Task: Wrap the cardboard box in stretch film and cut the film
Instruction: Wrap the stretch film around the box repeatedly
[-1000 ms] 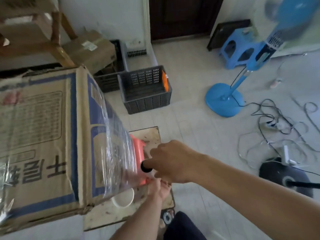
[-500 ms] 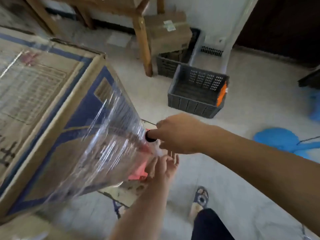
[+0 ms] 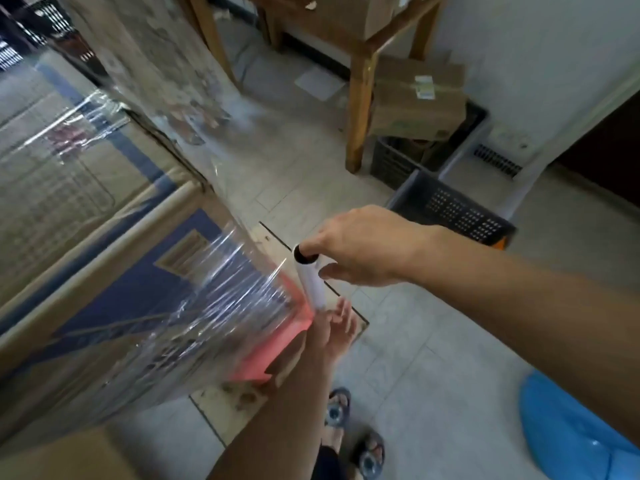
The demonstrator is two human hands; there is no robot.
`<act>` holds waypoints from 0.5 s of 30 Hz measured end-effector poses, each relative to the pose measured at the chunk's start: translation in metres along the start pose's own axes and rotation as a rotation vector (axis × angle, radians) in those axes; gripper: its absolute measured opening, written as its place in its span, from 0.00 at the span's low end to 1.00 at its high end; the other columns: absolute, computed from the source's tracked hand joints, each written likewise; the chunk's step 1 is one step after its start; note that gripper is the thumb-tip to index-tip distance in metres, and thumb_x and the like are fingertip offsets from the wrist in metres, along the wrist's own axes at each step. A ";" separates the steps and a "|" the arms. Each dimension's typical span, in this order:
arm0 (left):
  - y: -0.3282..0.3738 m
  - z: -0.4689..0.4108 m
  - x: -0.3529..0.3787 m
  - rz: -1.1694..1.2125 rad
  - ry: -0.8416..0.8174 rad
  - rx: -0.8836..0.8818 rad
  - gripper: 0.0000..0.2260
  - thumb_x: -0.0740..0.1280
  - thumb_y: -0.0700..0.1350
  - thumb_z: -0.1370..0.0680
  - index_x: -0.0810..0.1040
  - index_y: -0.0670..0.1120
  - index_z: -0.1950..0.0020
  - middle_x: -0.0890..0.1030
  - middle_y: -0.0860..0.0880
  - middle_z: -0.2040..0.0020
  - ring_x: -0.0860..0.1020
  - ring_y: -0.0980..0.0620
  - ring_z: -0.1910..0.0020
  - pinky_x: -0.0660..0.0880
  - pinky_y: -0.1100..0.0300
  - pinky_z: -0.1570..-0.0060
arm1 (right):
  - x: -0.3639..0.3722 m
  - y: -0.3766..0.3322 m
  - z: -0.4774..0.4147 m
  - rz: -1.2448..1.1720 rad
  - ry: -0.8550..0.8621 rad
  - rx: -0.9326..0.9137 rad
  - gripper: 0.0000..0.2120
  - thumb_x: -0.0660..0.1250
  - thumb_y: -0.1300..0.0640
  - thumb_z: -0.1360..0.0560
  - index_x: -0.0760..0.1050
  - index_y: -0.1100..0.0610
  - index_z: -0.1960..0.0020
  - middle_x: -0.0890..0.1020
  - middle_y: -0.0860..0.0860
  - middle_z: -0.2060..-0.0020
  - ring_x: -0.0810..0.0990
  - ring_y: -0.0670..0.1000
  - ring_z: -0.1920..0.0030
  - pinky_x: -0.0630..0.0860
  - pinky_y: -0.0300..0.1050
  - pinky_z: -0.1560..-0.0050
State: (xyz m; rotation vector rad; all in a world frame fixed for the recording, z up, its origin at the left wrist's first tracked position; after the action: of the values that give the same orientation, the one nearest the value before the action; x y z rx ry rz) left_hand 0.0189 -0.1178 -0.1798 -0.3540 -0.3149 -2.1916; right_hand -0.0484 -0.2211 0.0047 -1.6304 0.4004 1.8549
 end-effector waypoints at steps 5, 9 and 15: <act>0.024 -0.040 0.002 0.066 0.007 0.030 0.14 0.49 0.32 0.22 0.73 0.40 0.51 0.76 0.46 0.53 0.75 0.50 0.57 0.71 0.58 0.57 | -0.003 0.015 -0.024 -0.012 0.046 -0.126 0.12 0.66 0.50 0.21 0.73 0.47 0.38 0.78 0.48 0.50 0.77 0.52 0.51 0.65 0.45 0.61; 0.032 -0.050 -0.001 0.152 -0.029 0.047 0.15 0.51 0.29 0.25 0.77 0.39 0.54 0.79 0.44 0.52 0.78 0.48 0.53 0.72 0.55 0.55 | -0.011 0.032 -0.037 -0.032 0.040 -0.209 0.11 0.65 0.52 0.21 0.73 0.48 0.39 0.78 0.46 0.53 0.72 0.47 0.58 0.67 0.44 0.62; 0.035 -0.060 0.011 0.215 -0.070 0.086 0.09 0.57 0.32 0.28 0.76 0.40 0.58 0.79 0.45 0.55 0.83 0.48 0.64 0.75 0.57 0.66 | -0.015 0.038 -0.056 -0.079 -0.015 -0.375 0.15 0.68 0.49 0.23 0.75 0.51 0.39 0.79 0.48 0.52 0.72 0.47 0.60 0.70 0.43 0.63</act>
State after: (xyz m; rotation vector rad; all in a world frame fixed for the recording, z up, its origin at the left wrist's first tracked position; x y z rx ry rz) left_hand 0.0325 -0.1674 -0.2281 -0.3994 -0.3899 -1.9518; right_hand -0.0280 -0.2871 0.0019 -1.8415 -0.0242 1.9653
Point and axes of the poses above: each hand's wrist, its own z-axis away from the middle knuckle, its own x-axis out of the palm, y = z × x, the point moved 2 cm from there along -z, towards the middle knuckle
